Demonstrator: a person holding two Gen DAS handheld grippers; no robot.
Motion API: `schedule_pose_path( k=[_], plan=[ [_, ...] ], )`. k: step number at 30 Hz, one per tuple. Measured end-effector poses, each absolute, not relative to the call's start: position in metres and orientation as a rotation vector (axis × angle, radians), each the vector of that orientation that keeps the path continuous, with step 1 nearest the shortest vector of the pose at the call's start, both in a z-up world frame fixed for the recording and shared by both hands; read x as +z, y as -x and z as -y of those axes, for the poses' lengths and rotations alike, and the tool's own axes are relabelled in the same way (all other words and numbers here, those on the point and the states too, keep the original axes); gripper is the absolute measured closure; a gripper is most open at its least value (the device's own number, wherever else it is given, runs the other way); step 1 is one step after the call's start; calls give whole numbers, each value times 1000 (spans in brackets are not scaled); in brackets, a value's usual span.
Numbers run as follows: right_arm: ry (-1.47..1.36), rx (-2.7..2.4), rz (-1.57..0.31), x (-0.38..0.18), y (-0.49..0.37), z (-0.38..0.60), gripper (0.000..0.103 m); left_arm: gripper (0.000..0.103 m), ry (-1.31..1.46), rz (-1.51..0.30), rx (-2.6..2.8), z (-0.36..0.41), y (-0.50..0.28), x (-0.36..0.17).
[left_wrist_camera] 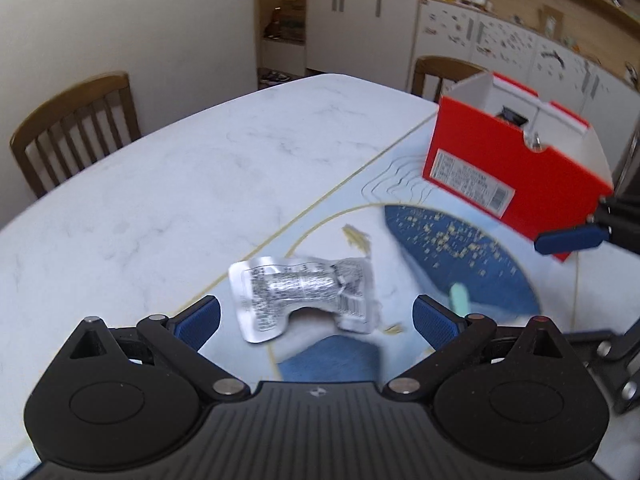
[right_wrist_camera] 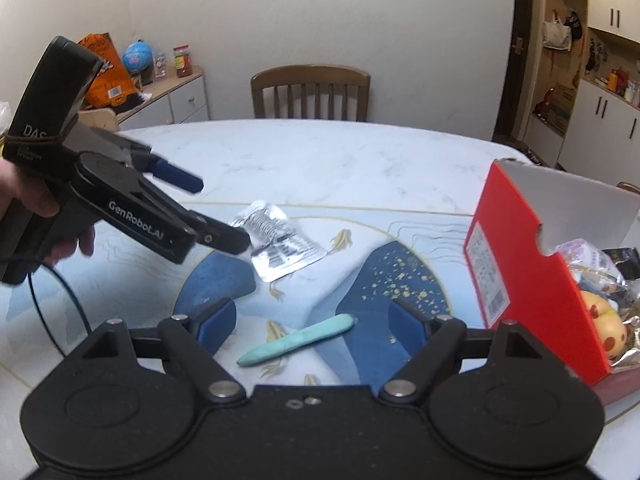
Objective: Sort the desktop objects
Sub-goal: 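Withdraw both tools from the shoebox toward the silver sachet and green stick, then close the right tool on the mint-green stick while the left tool grasps the silver sachet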
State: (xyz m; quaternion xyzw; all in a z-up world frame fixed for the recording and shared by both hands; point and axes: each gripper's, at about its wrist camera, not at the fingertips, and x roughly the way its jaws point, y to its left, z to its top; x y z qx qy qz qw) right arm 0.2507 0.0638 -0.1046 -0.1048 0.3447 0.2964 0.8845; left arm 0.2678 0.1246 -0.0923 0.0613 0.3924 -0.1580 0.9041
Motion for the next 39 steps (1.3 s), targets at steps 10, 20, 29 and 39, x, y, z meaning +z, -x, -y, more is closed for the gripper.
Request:
schedule_pose_path(
  k=[10, 20, 29, 39],
  plan=[
    [242, 633, -752, -122, -252, -71, 20, 0, -361, -791, -427, -135, -283, -118],
    [255, 671, -784, -137, -257, -73, 19, 0, -461, -780, -455, -136, -311, -131],
    [338, 733, -742, -154, -257, -79, 18, 1, -406, -767, -494, -122, -316, -136],
    [337, 765, -716, -162, -283, -81, 13, 1, -318, -794, -542, -105, -322, -141]
  ],
)
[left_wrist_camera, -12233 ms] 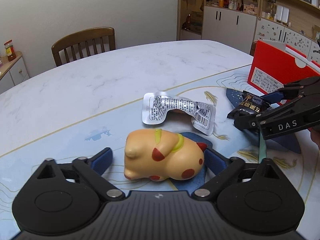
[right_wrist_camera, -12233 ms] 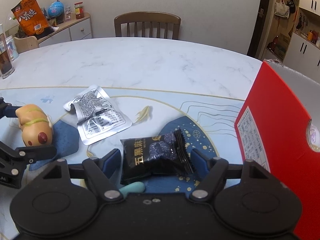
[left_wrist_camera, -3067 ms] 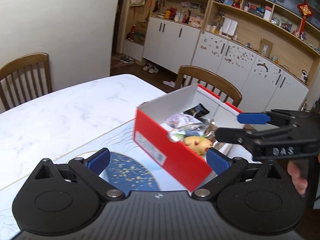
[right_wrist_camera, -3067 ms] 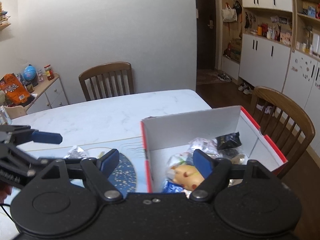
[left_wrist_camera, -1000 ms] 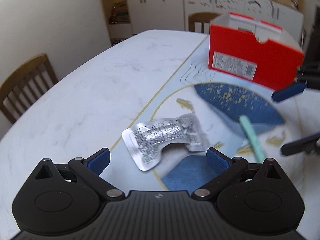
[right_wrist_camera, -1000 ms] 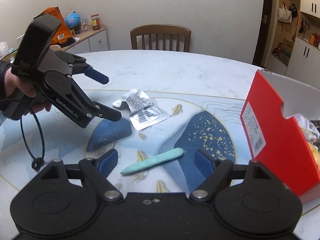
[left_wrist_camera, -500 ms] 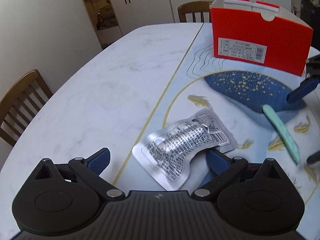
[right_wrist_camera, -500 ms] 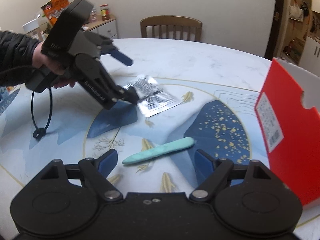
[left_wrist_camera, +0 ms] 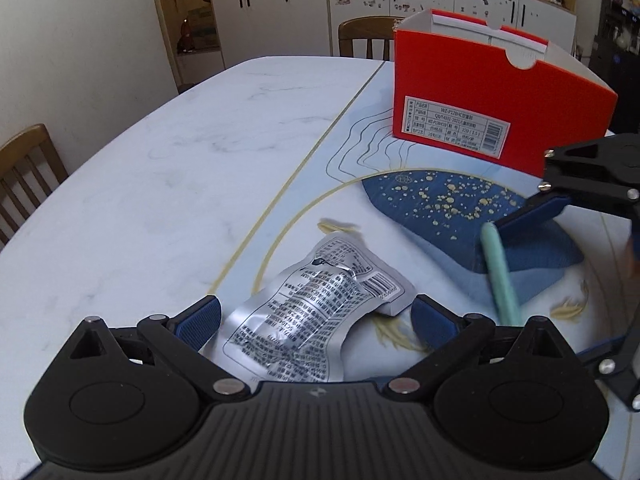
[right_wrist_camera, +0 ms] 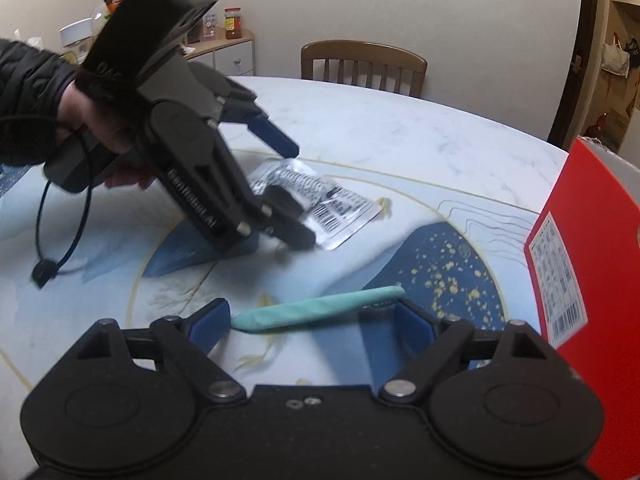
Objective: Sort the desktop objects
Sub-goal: 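Close the right tool on the mint-green stick while the left tool grasps the silver sachet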
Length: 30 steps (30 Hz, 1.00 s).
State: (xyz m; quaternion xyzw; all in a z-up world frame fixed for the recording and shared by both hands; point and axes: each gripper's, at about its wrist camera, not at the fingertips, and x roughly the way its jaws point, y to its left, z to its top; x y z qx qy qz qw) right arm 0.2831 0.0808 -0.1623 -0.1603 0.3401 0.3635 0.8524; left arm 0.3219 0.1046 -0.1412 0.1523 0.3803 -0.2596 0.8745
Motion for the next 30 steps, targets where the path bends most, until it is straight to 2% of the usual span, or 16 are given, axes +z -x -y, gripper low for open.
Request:
schedule_pose_path(
  k=[12, 20, 30],
  plan=[
    [254, 774, -761, -162, -308, -64, 12, 2, -242, -804, -532, -108, -328, -142],
    [267, 799, -734, -165, -315, -68, 7, 2, -235, -809, -537, -109, -328, -144],
    [284, 758, -725, -166, -314, -65, 7, 4, -234, -806, -534, -109, -327, -143]
  ],
)
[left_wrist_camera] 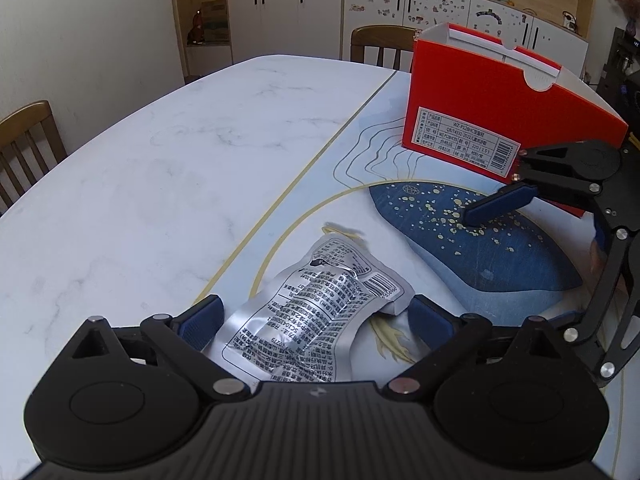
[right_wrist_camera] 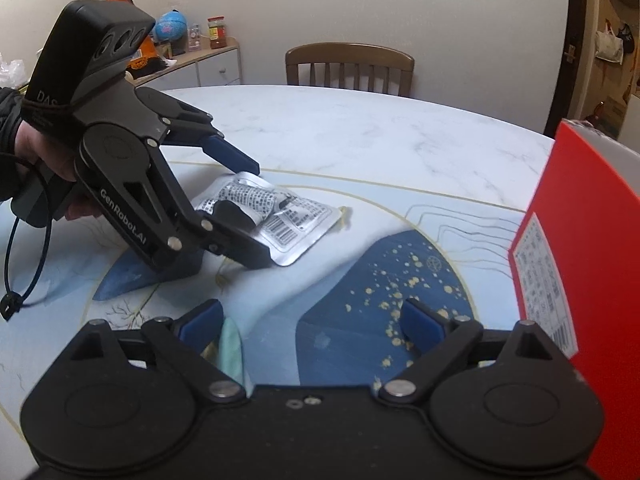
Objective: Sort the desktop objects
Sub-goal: 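Close the right tool on the mint-green stick while the left tool grasps the silver sachet, then carry the green stick and silver sachet over the red shoebox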
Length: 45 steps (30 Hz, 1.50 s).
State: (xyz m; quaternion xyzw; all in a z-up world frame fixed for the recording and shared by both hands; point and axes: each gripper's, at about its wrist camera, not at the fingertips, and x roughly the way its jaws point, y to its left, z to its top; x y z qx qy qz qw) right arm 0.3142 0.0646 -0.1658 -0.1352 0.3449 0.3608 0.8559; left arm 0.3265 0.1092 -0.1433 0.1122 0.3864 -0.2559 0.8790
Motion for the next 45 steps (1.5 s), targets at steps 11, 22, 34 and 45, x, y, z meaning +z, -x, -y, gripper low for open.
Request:
schedule_pose_path(
  k=[11, 22, 34, 45],
  plan=[
    [299, 809, -768, -155, -271, -59, 9, 4, -234, -799, -536, -108, -324, -144],
    [320, 786, -745, -154, -256, -58, 46, 31, -237, -789, -520, -104, -324, -139],
    [327, 749, -754, -149, -254, -62, 93, 48, -203, -809, -473, -92, -315, -130],
    [283, 697, -728, -129, -246, -45, 93, 49, -164, -792, -454, -77, -287, -105]
  ],
)
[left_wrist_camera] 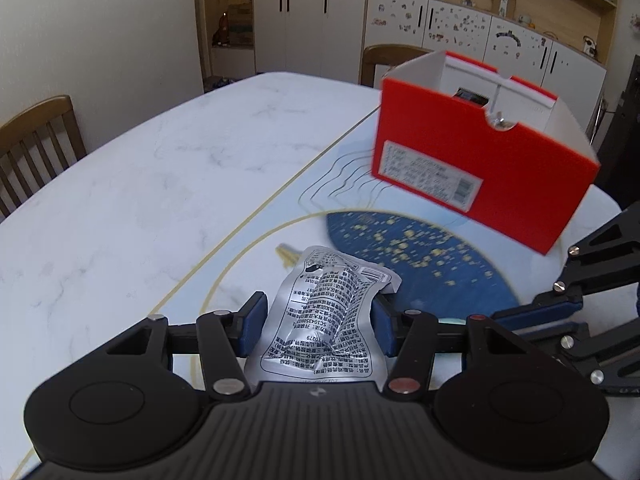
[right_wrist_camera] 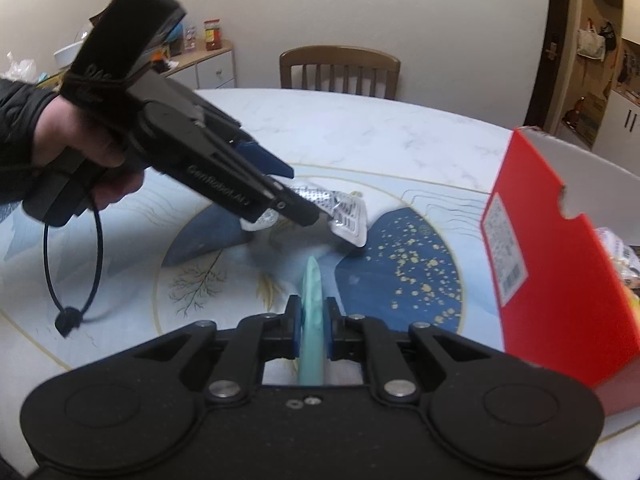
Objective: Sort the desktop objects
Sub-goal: 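Carry the green stick and silver sachet over the red shoebox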
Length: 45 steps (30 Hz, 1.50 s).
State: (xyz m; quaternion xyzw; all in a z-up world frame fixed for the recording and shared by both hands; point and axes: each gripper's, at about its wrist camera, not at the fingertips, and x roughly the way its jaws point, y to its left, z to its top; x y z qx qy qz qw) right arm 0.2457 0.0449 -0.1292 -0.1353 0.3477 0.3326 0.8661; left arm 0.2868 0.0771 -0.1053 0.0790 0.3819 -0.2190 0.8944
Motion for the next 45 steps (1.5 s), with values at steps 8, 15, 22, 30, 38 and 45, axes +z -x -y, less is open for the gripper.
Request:
schedule_pose_path(
  k=[8, 15, 22, 30, 38, 45],
  plan=[
    [237, 643, -708, -107, -238, -24, 93, 50, -126, -778, -449, -66, -261, -85],
    [201, 610, -691, -86, -228, -6, 93, 50, -103, -742, -460, -53, -235, -57],
    [173, 582, -666, -67, -219, 14, 93, 50, -88, -712, -465, -33, -216, -30],
    [152, 543, -626, -40, -214, 45, 93, 50, -91, -668, -475, -3, -206, 0],
    [148, 508, -582, -20, -221, 79, 93, 50, -91, -621, -493, 31, -212, 22],
    [142, 485, -568, -7, -234, 110, 93, 50, -96, -600, -502, 61, -222, 33]
  ],
)
